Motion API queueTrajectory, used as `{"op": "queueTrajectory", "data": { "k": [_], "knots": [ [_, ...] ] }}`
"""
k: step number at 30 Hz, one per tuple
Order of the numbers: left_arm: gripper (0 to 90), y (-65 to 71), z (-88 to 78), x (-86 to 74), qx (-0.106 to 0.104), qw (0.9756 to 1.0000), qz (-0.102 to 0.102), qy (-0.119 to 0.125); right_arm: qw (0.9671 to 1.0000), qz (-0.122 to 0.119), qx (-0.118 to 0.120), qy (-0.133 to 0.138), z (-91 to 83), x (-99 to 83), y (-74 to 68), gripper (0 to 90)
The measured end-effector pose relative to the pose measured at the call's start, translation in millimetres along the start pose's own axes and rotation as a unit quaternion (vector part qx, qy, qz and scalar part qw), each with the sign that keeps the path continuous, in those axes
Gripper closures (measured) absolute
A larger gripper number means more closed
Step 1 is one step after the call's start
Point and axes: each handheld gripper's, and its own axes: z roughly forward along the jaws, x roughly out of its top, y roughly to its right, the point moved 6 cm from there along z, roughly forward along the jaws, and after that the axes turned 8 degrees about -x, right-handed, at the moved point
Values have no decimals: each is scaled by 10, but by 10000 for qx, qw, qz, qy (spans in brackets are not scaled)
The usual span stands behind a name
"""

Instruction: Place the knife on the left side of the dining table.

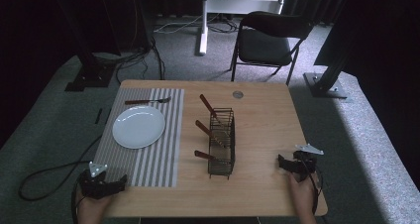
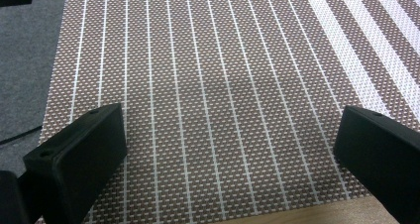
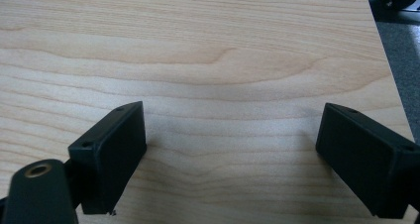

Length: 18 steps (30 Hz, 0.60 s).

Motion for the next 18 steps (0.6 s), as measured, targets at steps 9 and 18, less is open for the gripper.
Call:
{"op": "queueTrajectory", "data": {
  "k": [9, 18],
  "knots": [
    [0, -1, 1, 5, -1, 10000, -6, -19, 9999, 99, -95, -3, -30, -24, -34, 118],
    [0, -4, -1, 10, -5, 10000, 5, -68, 9999, 95, -89, -12, -51, -41, -50, 118]
  ]
}}
